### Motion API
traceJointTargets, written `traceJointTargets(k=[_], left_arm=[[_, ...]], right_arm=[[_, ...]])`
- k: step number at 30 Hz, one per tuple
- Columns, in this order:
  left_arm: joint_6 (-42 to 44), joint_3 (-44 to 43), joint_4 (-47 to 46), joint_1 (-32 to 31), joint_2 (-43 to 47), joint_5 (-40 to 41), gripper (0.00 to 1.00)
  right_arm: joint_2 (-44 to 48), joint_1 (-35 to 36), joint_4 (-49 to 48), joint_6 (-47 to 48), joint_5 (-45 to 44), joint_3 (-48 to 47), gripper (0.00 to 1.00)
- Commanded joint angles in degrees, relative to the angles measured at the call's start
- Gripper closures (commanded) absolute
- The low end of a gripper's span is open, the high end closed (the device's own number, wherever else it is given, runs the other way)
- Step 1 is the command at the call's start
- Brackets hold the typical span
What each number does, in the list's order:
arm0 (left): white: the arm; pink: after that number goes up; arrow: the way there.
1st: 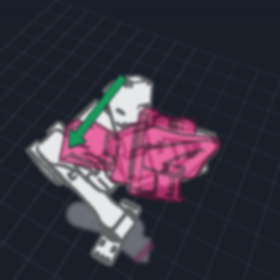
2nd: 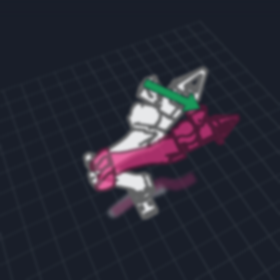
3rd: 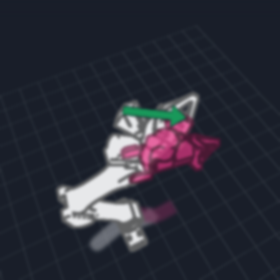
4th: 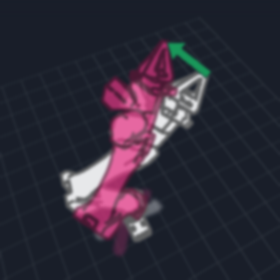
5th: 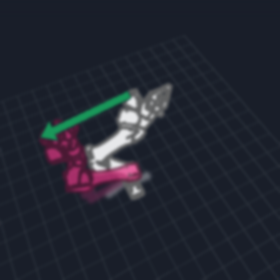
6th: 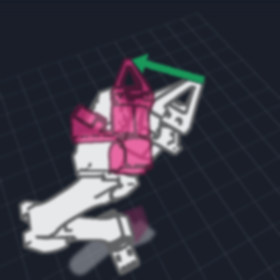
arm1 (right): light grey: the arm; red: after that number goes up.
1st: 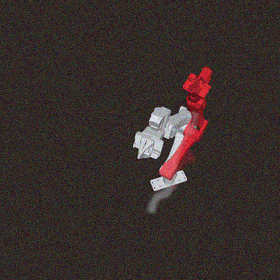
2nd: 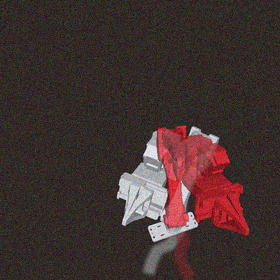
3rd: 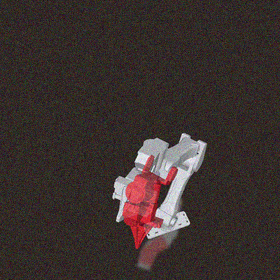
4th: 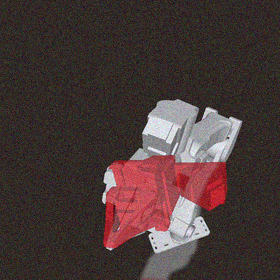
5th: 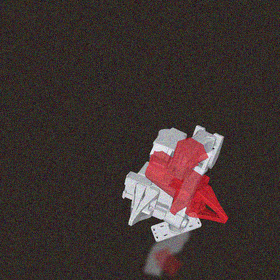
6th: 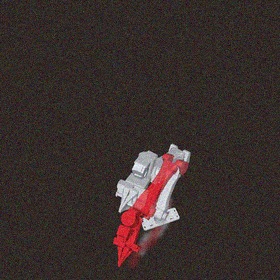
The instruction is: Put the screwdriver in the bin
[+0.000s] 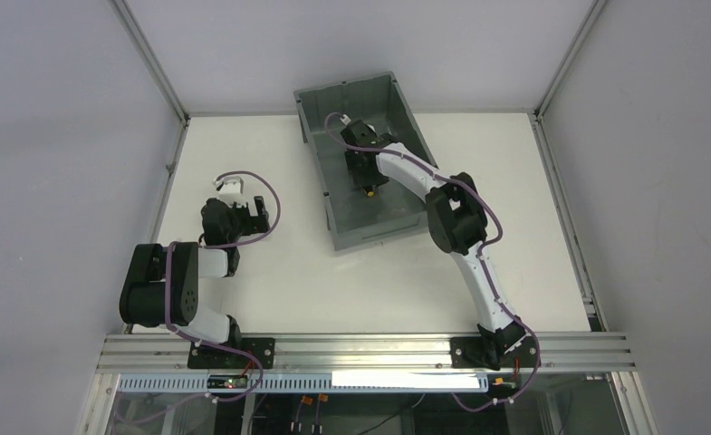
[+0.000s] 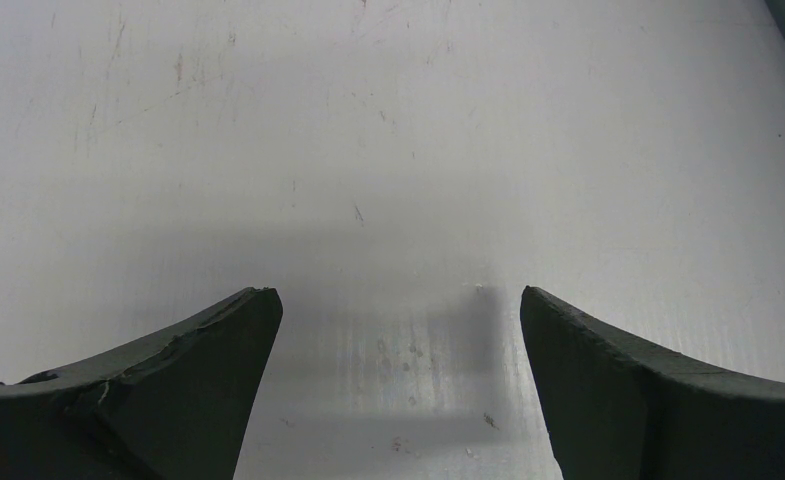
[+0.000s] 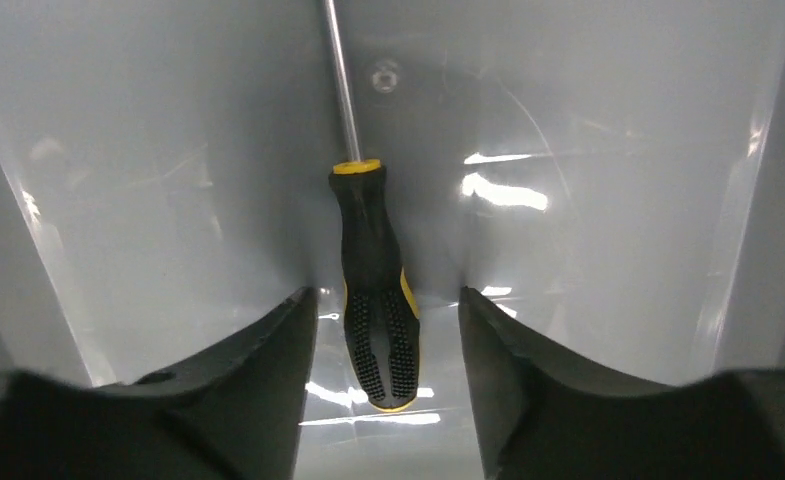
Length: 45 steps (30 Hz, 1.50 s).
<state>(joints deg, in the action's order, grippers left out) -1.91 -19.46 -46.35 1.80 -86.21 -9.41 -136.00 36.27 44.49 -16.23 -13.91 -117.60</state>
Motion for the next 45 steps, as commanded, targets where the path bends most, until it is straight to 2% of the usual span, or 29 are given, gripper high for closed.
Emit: traceJointTargets(k=[1, 2, 5, 9, 13, 16, 19, 24, 28, 32, 36, 39, 43, 45], left_arm=[[0.68, -1.3, -1.91, -0.59, 0.0, -0.88, 0.01], [0.68, -1.28, -1.9, -0.6, -0.01, -0.87, 0.01], [0.68, -1.28, -1.9, -0.66, -0.01, -0.87, 0.01], [0.68, -1.28, -1.91, -0.66, -0.01, -0.96, 0.01], [0.68, -1.28, -1.9, -0.65, 0.04, -0.87, 0.01], [0.68, -1.28, -1.91, -0.6, 0.0, -0.84, 0.01], [0.68, -1.28, -1.91, -0.66, 0.07, -0.93, 0.01], [0.68, -1.28, -1.91, -0.63, 0.02, -0.89, 0.01], [0.68, -1.28, -1.92, -0.6, 0.04, -0.94, 0.01], [0.68, -1.28, -1.9, -0.66, 0.0, -0.88, 0.01], [0.68, -1.28, -1.92, -0.62, 0.04, -0.88, 0.01], [0.68, -1.28, -1.91, -0.66, 0.0, -0.87, 0.01], [0.68, -1.28, -1.99, -0.66, -0.01, -0.9, 0.01], [0.68, -1.28, -1.95, -0.65, -0.01, -0.88, 0.01]], right_arm=[[-0.15, -0.06, 4.88, 0.57, 1.41, -5.68, 0.33], [0.12, -0.06, 5.77, 1.02, 1.57, -6.93, 0.25], [1.58, -0.21, 10.0, 2.45, 1.25, -12.39, 0.12], [6.24, -0.45, 13.44, 6.23, 0.35, -20.14, 0.04], [15.69, -1.1, 10.45, 12.29, 5.19, -18.06, 0.01], [26.19, -2.74, 0.93, 15.74, 4.15, -6.31, 0.01], [37.36, -6.27, -14.04, 17.43, 0.61, 9.54, 0.01], [52.57, -19.81, -31.82, 8.13, -2.7, 34.17, 0.01], [58.8, -28.68, -41.63, 3.8, -7.53, 50.25, 0.01], [60.89, -32.77, -53.2, 3.39, -7.24, 63.71, 0.01], [60.3, -33.83, -56.26, 1.39, -6.73, 70.43, 0.01], [58.43, -33.91, -56.03, -2.27, -9.99, 72.63, 0.01], [55.57, -33.95, -54.59, -2.87, -8.78, 73.79, 0.01], [54.47, -33.93, -57.08, -2.95, -8.77, 75.52, 0.02]])
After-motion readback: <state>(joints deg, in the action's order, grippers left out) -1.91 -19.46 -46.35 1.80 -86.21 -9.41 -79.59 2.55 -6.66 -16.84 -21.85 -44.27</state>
